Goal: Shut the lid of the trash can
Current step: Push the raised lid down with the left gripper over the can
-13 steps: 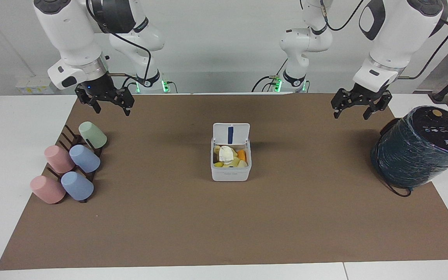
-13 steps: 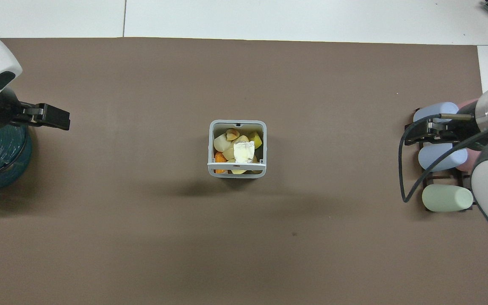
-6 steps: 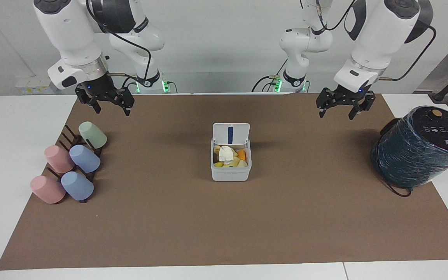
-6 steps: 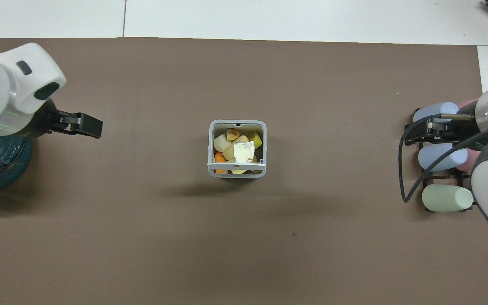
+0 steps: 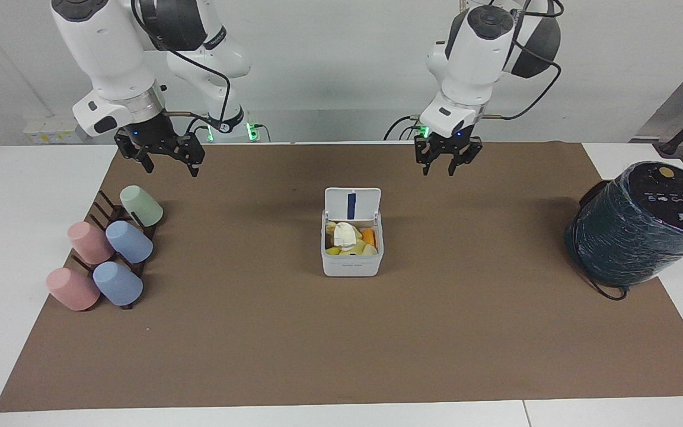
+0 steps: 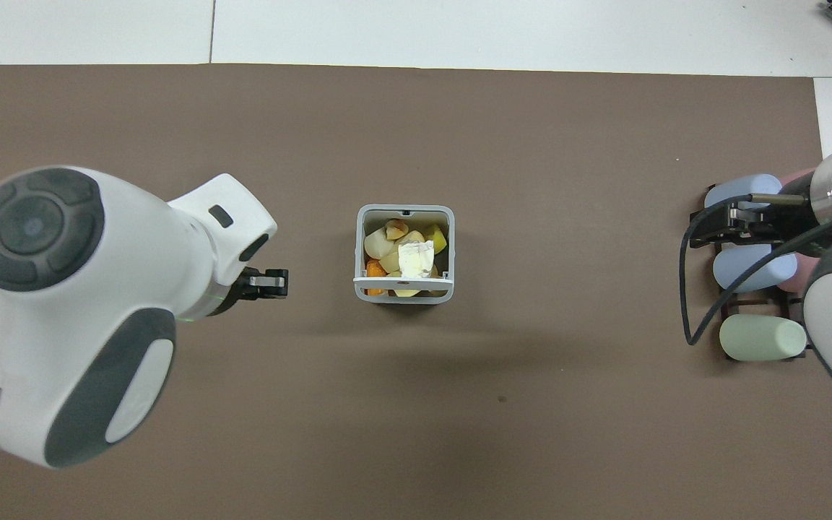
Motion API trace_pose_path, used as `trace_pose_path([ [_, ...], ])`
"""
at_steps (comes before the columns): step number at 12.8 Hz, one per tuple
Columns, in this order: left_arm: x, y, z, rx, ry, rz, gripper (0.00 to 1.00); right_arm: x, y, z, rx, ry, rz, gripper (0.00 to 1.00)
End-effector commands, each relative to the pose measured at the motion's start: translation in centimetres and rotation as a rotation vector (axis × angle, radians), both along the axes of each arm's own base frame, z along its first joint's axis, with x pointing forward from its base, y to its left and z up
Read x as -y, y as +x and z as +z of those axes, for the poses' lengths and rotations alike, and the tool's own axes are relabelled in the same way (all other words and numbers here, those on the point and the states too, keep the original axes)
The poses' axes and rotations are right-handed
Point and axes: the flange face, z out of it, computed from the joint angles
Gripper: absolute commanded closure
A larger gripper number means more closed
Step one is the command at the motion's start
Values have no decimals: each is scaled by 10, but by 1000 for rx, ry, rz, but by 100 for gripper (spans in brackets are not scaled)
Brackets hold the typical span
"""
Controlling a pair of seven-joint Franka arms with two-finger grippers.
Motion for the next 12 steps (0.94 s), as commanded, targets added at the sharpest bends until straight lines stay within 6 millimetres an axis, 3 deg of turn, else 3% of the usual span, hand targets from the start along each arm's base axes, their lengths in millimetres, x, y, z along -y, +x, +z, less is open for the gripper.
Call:
trace_pose_path([
  [1, 23, -30, -12, 38, -62, 141, 72, 3, -6, 1, 1, 22, 13, 0],
  [5, 67, -50, -34, 81, -155, 273, 78, 3, -6, 1, 1, 22, 13, 0],
  [8, 100, -49, -60, 116, -225, 356, 78, 3, -6, 1, 1, 22, 13, 0],
  [12, 112, -35, -68, 180, -309, 392, 84, 3, -6, 1, 1, 22, 13, 0],
])
